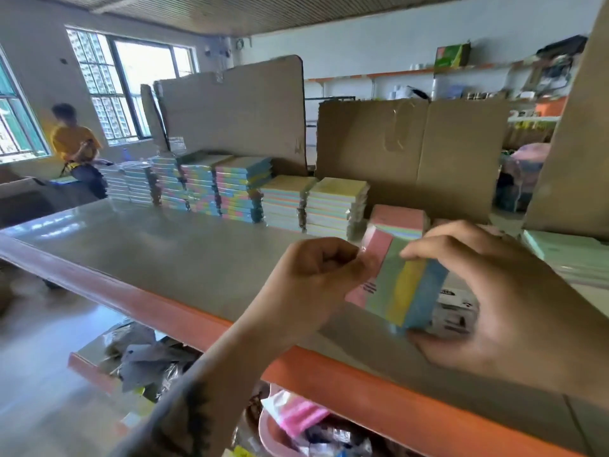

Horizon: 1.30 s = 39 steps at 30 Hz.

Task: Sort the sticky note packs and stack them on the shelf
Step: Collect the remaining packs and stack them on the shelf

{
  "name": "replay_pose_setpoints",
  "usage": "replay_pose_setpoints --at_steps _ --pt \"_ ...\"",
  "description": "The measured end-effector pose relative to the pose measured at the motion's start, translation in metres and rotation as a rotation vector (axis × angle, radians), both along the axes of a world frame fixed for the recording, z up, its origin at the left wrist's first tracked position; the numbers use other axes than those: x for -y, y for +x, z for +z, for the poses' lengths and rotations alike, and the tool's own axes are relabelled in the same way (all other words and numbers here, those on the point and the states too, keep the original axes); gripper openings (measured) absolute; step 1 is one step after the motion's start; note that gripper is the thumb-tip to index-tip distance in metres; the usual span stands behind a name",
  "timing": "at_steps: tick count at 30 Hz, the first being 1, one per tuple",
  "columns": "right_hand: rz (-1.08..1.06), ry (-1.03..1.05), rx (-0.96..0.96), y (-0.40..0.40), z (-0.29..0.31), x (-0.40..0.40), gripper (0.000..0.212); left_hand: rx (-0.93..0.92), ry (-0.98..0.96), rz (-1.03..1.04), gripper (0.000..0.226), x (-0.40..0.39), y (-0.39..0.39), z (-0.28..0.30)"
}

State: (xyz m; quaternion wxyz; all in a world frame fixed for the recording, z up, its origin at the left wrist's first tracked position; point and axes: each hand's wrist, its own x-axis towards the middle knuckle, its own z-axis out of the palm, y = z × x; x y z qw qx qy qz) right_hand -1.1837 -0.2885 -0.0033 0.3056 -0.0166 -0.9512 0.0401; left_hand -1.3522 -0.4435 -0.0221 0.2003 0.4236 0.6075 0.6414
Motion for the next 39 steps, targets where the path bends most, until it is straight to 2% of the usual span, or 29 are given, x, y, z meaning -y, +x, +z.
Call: replay_pose_setpoints --at_steps 3,5,8,9,11,13,16,21,23,26,28,32,36,39 --pt "0.007 -0.051 -0.009 -0.002 0.004 0.005 0.076 -0.010 -0.026 -0.030 0.034 0.005 -0.004 0.002" --pt "0.026 -0.079 0.000 -0.008 0.009 0.009 0.073 -0.116 -0.065 -0.047 0.041 0.015 -0.013 0.005" --pt "0.063 -0.062 0.043 -0.025 0.020 0.019 0.068 -0.534 -0.266 -0.021 0.097 0.043 -0.036 0.025" --pt "0.073 -0.055 0.063 -0.034 0.024 0.025 0.067 -0.664 -0.327 -0.023 0.109 0.052 -0.044 0.036" --pt "0.086 -0.050 0.091 -0.057 0.030 0.037 0.062 -0.862 -0.448 -0.035 0.116 0.065 -0.065 0.054" --pt "0.078 -0.036 0.095 -0.084 0.033 0.050 0.058 -0.972 -0.525 -0.035 0.110 0.077 -0.091 0.066" --pt "0.102 -0.072 0.096 -0.127 0.032 0.068 0.054 -0.972 -0.527 -0.027 0.093 0.094 -0.136 0.069" --pt "0.116 -0.074 0.146 -0.212 0.028 0.100 0.057 -0.907 -0.489 -0.016 0.087 0.125 -0.216 0.058" --pt "0.093 -0.061 0.156 -0.244 0.032 0.112 0.060 -0.879 -0.468 0.006 0.090 0.137 -0.248 0.055" --pt "0.054 -0.030 0.142 -0.292 0.049 0.125 0.059 -0.812 -0.478 0.057 0.107 0.166 -0.298 0.050" --pt "0.015 -0.052 0.105 -0.324 0.065 0.126 0.054 -0.828 -0.550 0.097 0.110 0.188 -0.330 0.045" --pt "-0.108 -0.174 0.066 -0.382 0.096 0.109 0.050 -0.992 -0.821 0.091 0.101 0.226 -0.379 0.026" --pt "-0.249 -0.227 0.118 -0.423 0.107 0.092 0.053 -0.977 -0.872 0.015 0.091 0.238 -0.398 0.012" --pt "-0.289 -0.287 0.199 -0.435 0.102 0.087 0.038 -0.981 -0.888 -0.018 0.092 0.235 -0.401 0.008"
